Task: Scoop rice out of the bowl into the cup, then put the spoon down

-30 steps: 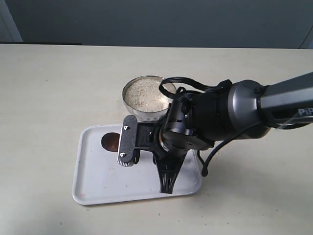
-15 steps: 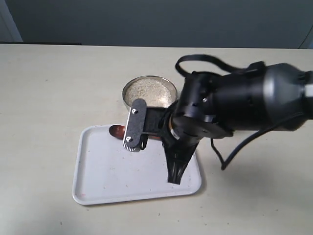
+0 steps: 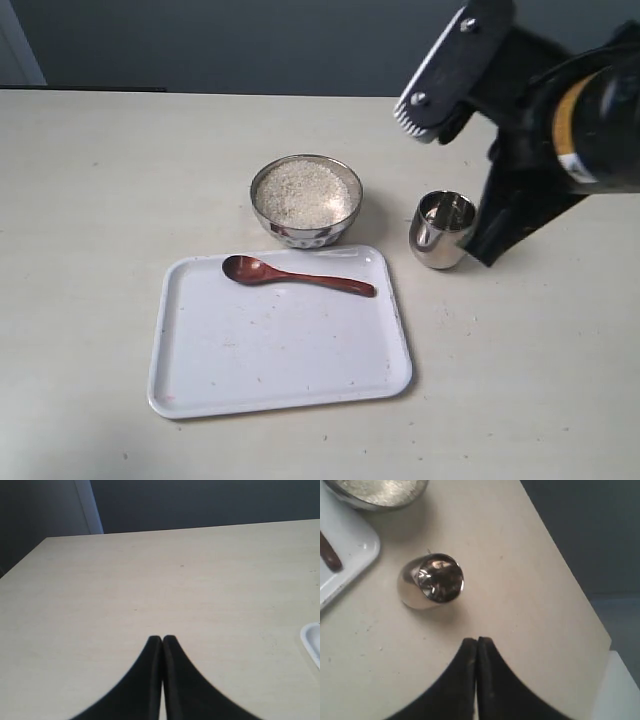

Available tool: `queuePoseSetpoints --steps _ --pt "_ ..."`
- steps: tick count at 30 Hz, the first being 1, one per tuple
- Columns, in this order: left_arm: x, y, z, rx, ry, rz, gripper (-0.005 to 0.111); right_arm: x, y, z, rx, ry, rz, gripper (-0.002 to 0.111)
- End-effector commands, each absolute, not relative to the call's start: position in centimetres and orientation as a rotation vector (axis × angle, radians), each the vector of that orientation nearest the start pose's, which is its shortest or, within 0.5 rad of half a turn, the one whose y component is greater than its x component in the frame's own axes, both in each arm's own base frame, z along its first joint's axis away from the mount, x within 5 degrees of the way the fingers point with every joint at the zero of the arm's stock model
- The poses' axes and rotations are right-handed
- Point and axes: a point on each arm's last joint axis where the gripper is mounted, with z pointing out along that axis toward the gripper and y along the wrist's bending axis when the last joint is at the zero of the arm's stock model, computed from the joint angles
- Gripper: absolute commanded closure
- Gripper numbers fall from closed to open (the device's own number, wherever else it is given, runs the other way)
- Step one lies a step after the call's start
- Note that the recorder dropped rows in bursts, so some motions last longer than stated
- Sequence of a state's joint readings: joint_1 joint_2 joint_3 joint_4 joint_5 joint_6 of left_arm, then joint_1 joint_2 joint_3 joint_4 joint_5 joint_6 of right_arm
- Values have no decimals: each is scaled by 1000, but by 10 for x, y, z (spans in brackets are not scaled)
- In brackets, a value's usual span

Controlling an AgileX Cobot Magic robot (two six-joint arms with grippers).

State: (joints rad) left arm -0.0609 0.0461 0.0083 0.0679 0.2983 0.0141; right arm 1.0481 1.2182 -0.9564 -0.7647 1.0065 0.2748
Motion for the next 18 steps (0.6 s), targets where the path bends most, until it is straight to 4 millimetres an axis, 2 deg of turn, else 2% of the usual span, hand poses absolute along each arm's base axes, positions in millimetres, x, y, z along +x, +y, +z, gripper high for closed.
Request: queuePoseSetpoints --steps 1,4,9,13,18 --pt "58 -2 185 112 1815 28 106 142 139 342 -1076 2061 -353 108" --pt "58 -2 185 112 1815 28 106 131 125 359 -968 2036 -205 108" --pt "58 -2 184 112 1817 28 106 118 112 373 -832 2017 -10 108" --pt "58 -2 184 112 1817 28 106 115 107 377 -819 1999 16 108" --pt "58 -2 184 112 1817 28 106 117 103 379 -815 1981 -50 108"
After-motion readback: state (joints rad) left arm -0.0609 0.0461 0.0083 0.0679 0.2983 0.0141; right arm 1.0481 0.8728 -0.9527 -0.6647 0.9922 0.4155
